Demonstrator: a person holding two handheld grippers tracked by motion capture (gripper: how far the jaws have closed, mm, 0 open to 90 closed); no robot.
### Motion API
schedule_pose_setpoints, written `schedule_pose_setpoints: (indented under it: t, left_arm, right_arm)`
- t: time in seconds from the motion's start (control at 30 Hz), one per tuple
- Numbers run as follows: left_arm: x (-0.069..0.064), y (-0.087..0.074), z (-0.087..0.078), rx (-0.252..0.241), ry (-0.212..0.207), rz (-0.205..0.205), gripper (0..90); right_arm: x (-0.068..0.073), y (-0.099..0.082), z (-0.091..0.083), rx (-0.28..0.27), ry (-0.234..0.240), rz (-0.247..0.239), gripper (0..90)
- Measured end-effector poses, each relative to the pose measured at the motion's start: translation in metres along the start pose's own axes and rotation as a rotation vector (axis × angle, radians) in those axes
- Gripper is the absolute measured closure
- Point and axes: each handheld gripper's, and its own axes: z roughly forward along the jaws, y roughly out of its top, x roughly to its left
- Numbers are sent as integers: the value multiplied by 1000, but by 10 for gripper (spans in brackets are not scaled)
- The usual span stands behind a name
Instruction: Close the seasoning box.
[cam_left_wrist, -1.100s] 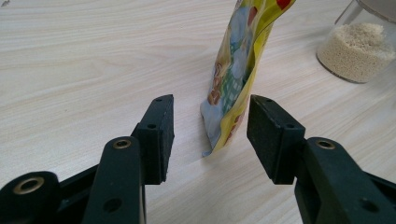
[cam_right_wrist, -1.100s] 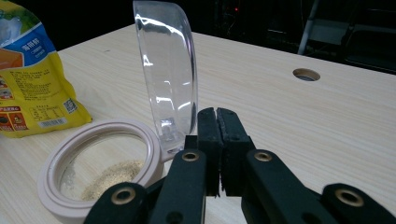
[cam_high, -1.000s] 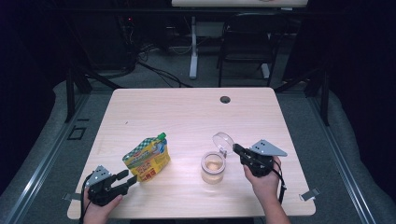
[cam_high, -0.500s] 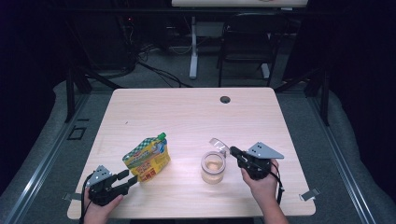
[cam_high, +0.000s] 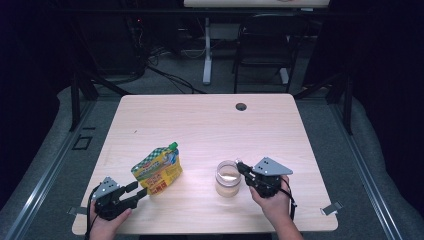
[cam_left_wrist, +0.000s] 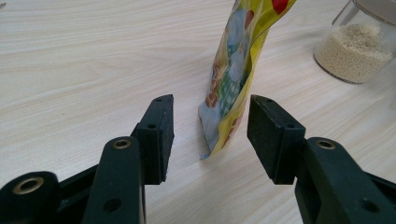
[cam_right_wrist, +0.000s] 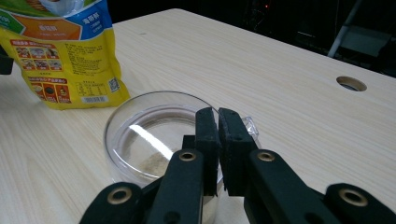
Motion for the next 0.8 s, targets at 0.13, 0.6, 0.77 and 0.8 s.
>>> schedule_pose_setpoints:
  t: [0.13, 0.6, 0.77, 0.8]
  left_arm:
    - [0, 0, 0, -2, 1, -1, 512]
    - [2, 2, -2, -13, 0, -3, 512]
    - [3, 3, -3, -16, -6, -2, 513]
    - [4, 3, -3, -16, -7, -1, 514]
  right_arm:
    - [2, 0, -1, 1, 3, -4, 866]
    - [5, 2, -6, -11, 19, -5, 850]
    - [7, 4, -6, -6, 22, -5, 842]
    - [7, 5, -6, -8, 22, 1, 836]
